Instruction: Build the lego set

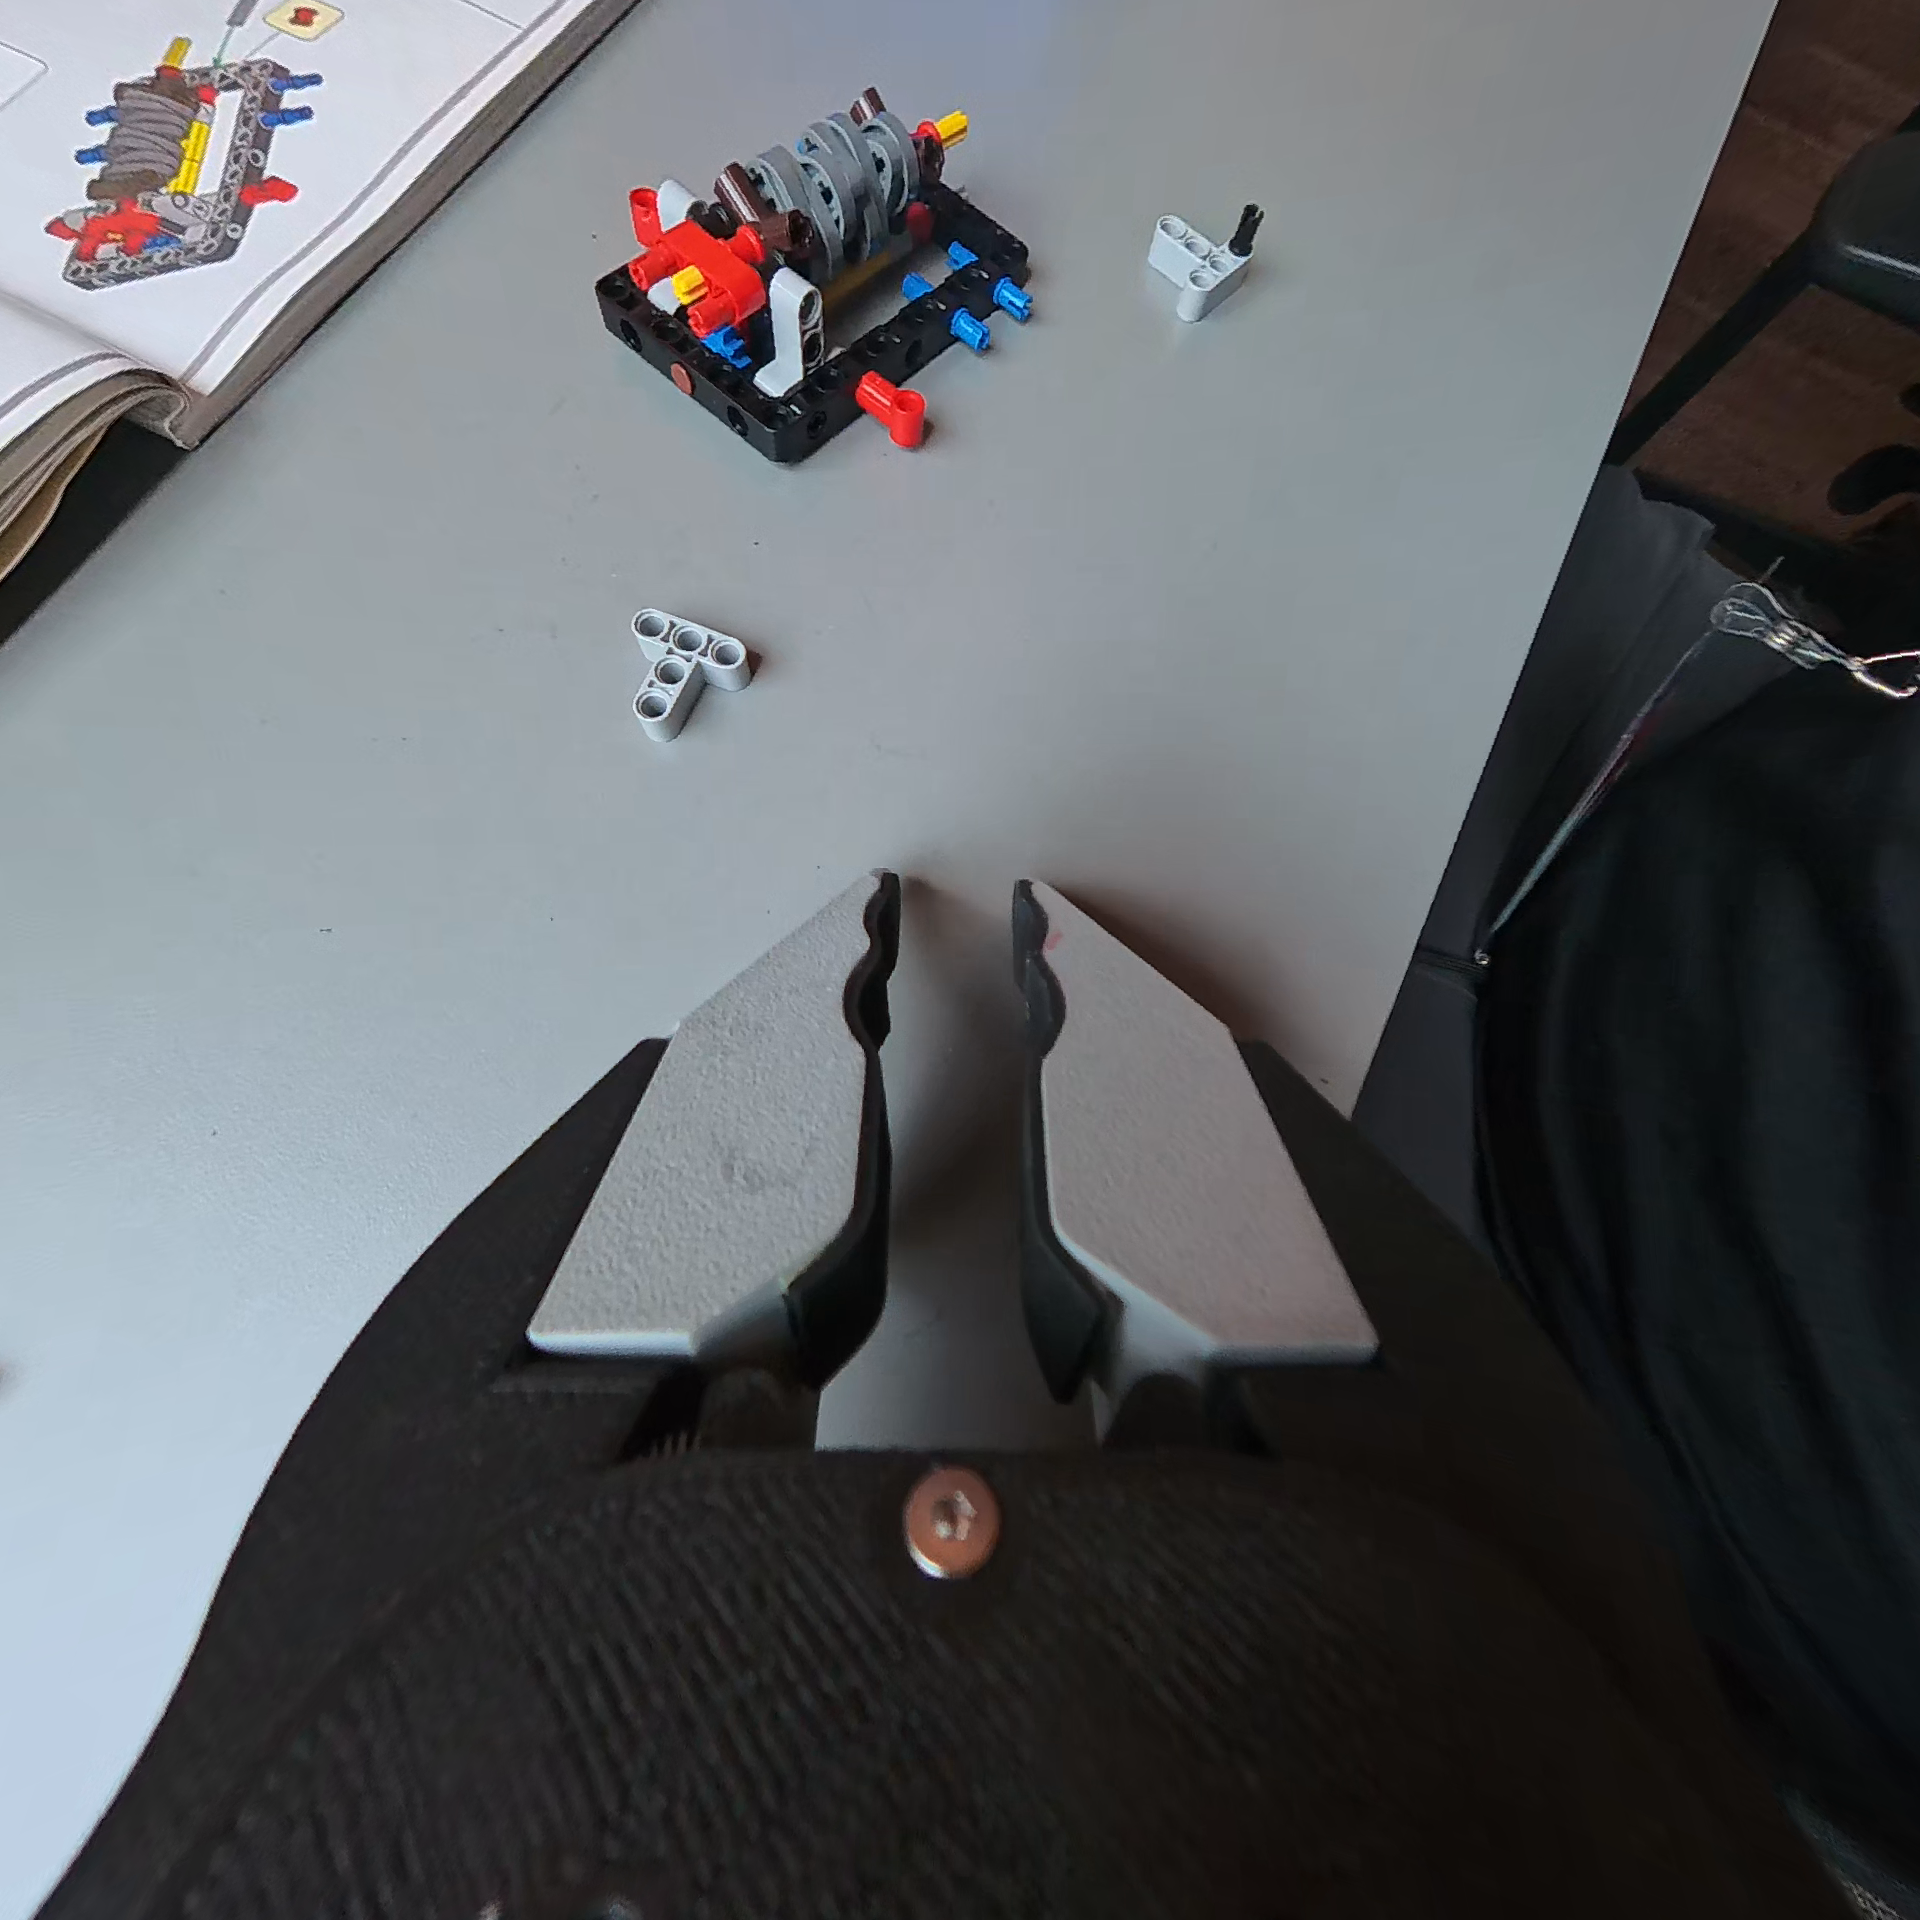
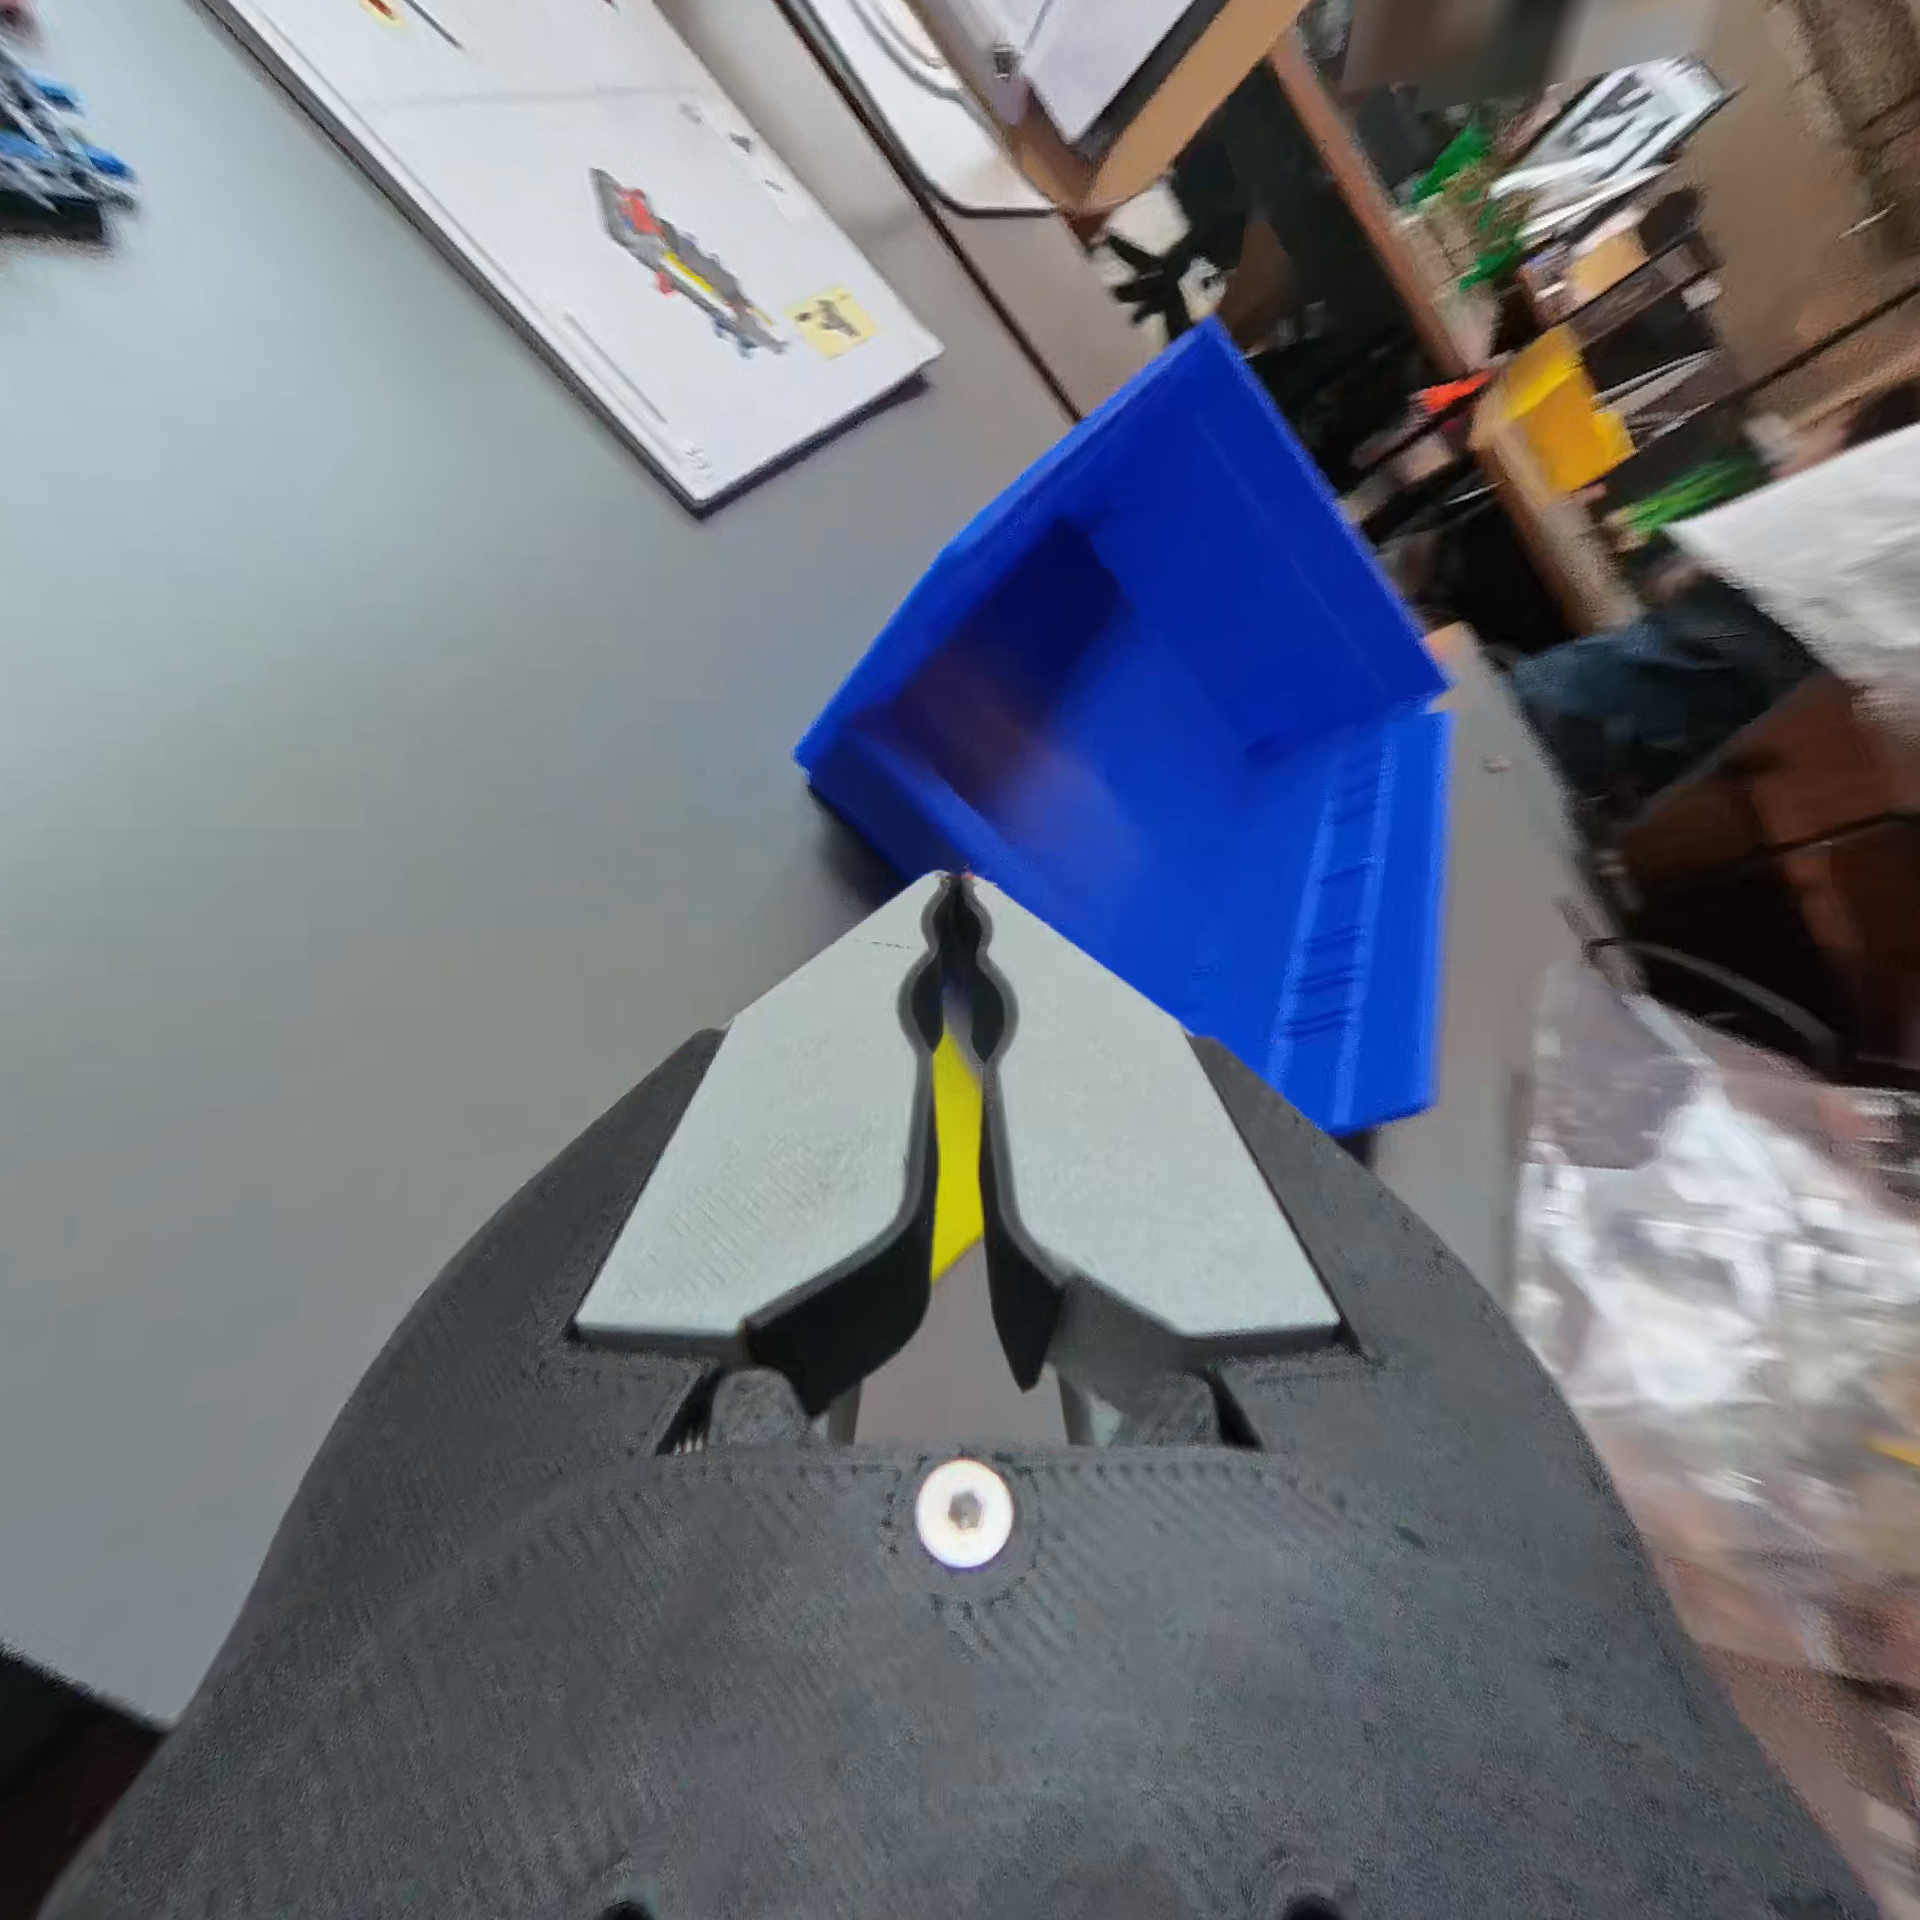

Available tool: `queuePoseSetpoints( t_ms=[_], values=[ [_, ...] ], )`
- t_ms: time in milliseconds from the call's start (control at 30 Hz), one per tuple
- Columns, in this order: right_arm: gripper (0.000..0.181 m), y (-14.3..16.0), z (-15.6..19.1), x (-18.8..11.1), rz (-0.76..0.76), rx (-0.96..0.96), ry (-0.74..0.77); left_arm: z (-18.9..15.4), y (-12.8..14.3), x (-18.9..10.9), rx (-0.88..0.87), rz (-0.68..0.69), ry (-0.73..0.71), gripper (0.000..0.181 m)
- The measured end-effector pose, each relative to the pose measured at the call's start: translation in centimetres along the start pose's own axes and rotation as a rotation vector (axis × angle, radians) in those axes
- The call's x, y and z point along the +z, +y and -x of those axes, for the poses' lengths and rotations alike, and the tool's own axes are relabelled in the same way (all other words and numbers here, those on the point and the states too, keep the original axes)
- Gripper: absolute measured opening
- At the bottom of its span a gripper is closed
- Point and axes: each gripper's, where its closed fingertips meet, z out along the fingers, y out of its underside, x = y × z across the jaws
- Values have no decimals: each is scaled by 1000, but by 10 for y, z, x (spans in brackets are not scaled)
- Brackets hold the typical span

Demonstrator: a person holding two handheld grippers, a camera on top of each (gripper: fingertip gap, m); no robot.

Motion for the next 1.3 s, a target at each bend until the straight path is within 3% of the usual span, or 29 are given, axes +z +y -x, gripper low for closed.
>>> queuePoseSetpoints(
  t_ms=[100, 167, 200, 300, 367, 400, 500, 600, 867, 1067, 1300],
  values=[
    [0, 15, 21, 5, 17, 217, -210, 0, 0, 0, 0, 0, 4, 19],
    [1, 38, 18, 11, 94, 329, -230, -1, 0, 0, -1, 0, 8, 19],
    [37, 49, 16, 13, 132, 386, -234, -1, 0, 0, -1, 0, 9, 19],
    [48, 67, 24, 19, 208, 544, -326, -1, 1, 0, -2, 6, 14, 19],
    [83, 77, 26, 26, 270, 588, -356, -2, 1, 1, -4, 11, 17, 19],
    [89, 84, 26, 30, 312, 585, -357, -2, 2, 1, -4, 13, 18, 19],
    [88, 107, 23, 44, 435, 523, -325, -2, 2, 1, -2, 14, 15, 19],
    [93, 112, 27, 50, 460, 566, -375, -1, 1, 1, -1, 12, 12, 19],
    [67, 115, 28, 42, 448, 549, -400, -2, 2, 1, -14, 14, 24, 19],
    [10, 112, 36, 30, 430, 464, -431, -2, 2, 2, -9, 14, 26, 19],
    [2, 103, 34, 24, 409, 466, -404, -3, 2, 2, -4, 15, 25, 19]
  ],
)
